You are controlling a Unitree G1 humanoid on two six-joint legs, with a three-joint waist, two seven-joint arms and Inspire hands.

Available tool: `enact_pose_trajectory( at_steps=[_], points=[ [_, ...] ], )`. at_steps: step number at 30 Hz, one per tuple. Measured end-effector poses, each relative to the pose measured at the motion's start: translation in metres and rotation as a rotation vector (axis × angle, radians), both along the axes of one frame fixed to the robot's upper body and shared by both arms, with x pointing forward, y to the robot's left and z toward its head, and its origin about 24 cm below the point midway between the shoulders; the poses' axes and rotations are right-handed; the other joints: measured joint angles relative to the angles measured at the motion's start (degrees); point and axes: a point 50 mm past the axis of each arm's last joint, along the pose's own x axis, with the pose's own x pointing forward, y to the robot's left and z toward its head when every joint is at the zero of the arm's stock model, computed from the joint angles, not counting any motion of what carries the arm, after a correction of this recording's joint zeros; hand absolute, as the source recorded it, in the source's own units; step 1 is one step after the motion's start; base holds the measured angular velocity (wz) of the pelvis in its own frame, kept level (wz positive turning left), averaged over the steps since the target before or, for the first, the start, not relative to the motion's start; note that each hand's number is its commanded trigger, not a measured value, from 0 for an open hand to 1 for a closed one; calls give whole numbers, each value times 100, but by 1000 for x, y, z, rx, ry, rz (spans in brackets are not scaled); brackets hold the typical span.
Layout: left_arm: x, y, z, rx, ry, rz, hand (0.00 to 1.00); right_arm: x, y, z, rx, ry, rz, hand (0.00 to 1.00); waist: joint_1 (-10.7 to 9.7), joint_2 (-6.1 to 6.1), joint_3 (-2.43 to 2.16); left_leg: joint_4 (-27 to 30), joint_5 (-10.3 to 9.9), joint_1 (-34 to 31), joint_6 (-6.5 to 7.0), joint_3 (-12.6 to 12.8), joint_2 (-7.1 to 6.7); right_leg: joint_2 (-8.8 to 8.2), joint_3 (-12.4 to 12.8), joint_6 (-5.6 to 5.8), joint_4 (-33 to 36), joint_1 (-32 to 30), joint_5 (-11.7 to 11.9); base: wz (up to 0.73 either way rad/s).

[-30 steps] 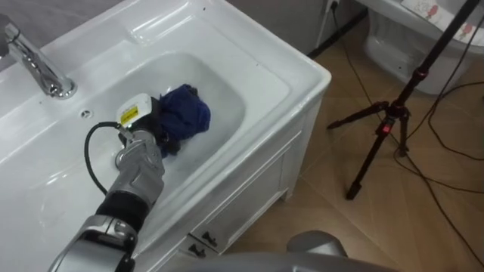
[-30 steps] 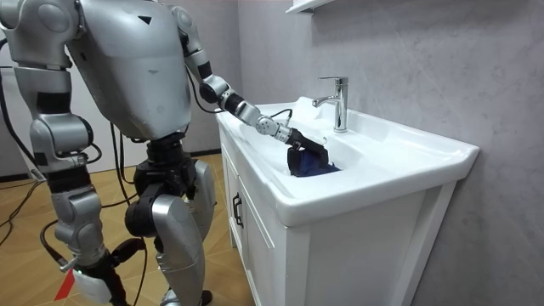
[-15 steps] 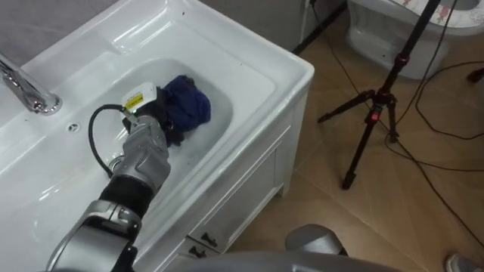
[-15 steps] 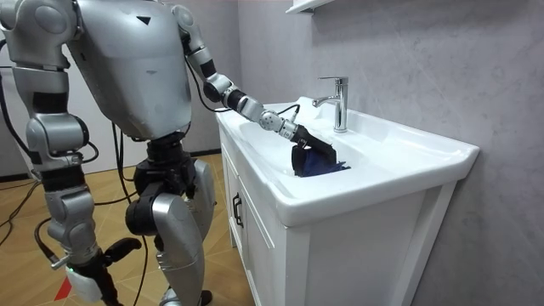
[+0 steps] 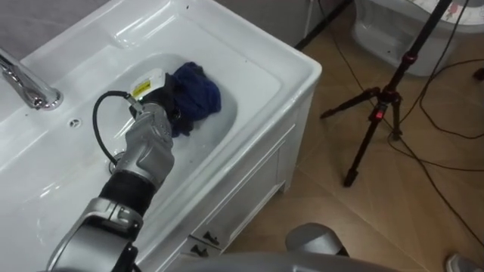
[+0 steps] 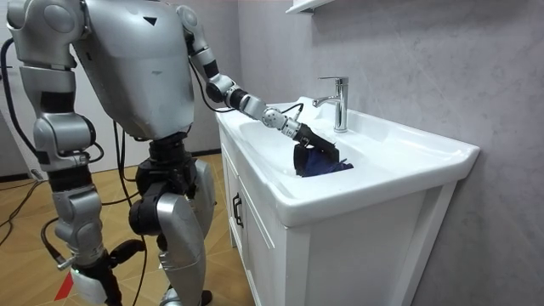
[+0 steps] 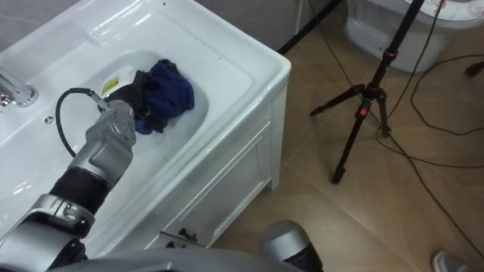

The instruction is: Wipe basin

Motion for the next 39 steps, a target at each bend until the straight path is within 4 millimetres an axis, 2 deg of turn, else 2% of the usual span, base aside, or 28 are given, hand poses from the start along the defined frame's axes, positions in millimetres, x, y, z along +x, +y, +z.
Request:
enact_pose_trajectory(
  at_steps=[5, 9, 15, 19, 23, 25, 28, 30, 32, 34, 37, 39],
  points=[
    [1, -1, 3, 26, 3, -26, 100, 1, 0, 0, 11, -2, 7, 0, 6, 12, 8, 8, 1, -23, 1, -3, 0, 1, 12, 4, -20, -7, 15, 1],
    [2, 0, 4, 62, 1, -37, 100, 6, 1, 0, 31, -20, 9, 0, 16, 0, 37, 2, 0, -31, 1, 51, 2, 18, 59, 4, 42, -34, 15, -6],
    [0, 5, -5, 82, 41, -34, 100, 0, 0, 1, 22, 14, -3, 0, 37, -13, 59, -8, -21, 95, -34, 100, 11, 76, 117, -12, 50, 70, 6, -7],
    [-9, 9, -19, 117, 59, -66, 100, -8, 0, 1, 15, 33, -11, 0, 333, -47, 55, -20, -52, 251, -65, 237, 17, 158, 306, -34, 66, 124, -7, -22],
    [-26, 17, -32, 261, 64, -118, 100, -13, 0, 1, 11, 36, 22, 0, 525, -213, 8, -10, -71, 353, -99, 284, 42, 198, 318, -67, 160, 140, -83, -7],
    [-36, 23, -39, 327, 58, -129, 100, -16, 2, 1, 12, 38, 25, 0, 703, -349, -68, 14, -93, 378, -136, 320, 98, 248, 317, -103, 155, 143, -81, -7],
    [-46, 32, -46, 418, 50, -146, 100, -19, 1, 1, 2, 37, 16, 0, 905, -467, -134, 3, -80, 460, -170, 342, 137, 296, 323, -139, 160, 239, -62, -7],
    [-55, 38, -50, 461, 47, -141, 100, -18, -1, 2, -6, 35, 25, 0, 950, -477, -162, 2, -91, 474, -188, 342, 150, 319, 352, -145, 142, 246, -64, -6],
    [-60, 45, -54, 499, 41, -129, 100, -14, 0, 2, -8, 25, 27, 0, 1015, -476, -165, 1, -89, 476, -191, 368, 166, 334, 353, -161, 162, 256, -53, -5],
    [-69, 57, -60, 593, 45, -139, 100, -15, 1, 1, -13, 29, 24, 0, 1157, -462, -184, -3, -88, 495, -226, 375, 201, 379, 384, -192, 153, 257, -33, -9],
    [-89, 78, -67, 751, 83, -163, 100, -14, -3, 2, -30, 19, -7, 0, 1173, -430, -201, -12, -66, 497, -266, 361, 244, 416, 369, -231, 119, 271, -15, 0],
    [-98, 85, -70, 801, 115, -164, 100, -16, -5, 3, -41, 26, -8, 0, 1239, -396, -209, -14, -63, 540, -277, 353, 265, 430, 350, -252, 86, 329, -8, 4]
  ],
)
